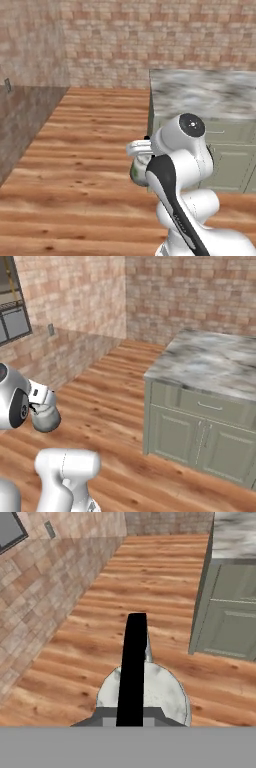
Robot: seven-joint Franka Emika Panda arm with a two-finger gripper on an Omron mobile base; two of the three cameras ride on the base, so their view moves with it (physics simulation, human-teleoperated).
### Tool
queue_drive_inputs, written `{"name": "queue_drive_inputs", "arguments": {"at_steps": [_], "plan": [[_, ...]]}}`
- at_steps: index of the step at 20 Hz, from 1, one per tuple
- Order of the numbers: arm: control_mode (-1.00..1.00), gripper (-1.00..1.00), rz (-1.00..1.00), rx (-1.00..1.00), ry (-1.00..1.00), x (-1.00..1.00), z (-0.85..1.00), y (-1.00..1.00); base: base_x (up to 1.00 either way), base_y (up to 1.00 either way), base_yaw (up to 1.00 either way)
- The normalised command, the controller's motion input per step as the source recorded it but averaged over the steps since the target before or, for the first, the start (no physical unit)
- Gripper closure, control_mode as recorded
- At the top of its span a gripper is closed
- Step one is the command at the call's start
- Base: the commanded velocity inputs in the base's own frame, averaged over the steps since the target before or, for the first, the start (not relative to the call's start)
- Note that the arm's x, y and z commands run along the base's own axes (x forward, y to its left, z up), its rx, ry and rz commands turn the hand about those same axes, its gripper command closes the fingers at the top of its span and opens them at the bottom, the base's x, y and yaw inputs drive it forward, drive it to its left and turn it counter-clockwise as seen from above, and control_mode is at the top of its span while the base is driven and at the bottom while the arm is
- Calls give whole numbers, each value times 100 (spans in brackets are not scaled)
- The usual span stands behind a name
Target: The kettle is done boiling. Turn off the stove, then wait for 300 timesteps before moving the kettle to the dining table.
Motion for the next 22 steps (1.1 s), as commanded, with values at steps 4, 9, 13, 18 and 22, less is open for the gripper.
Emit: {"name": "queue_drive_inputs", "arguments": {"at_steps": [4,9,13,18,22], "plan": [[100,100,0,0,0,0,0,0,46,44,-23],[100,100,0,0,0,0,0,0,57,31,-21],[100,100,0,0,0,0,0,0,60,12,-18],[100,100,0,0,0,0,0,0,63,13,-19],[100,100,0,0,0,0,0,0,63,17,-20]]}}
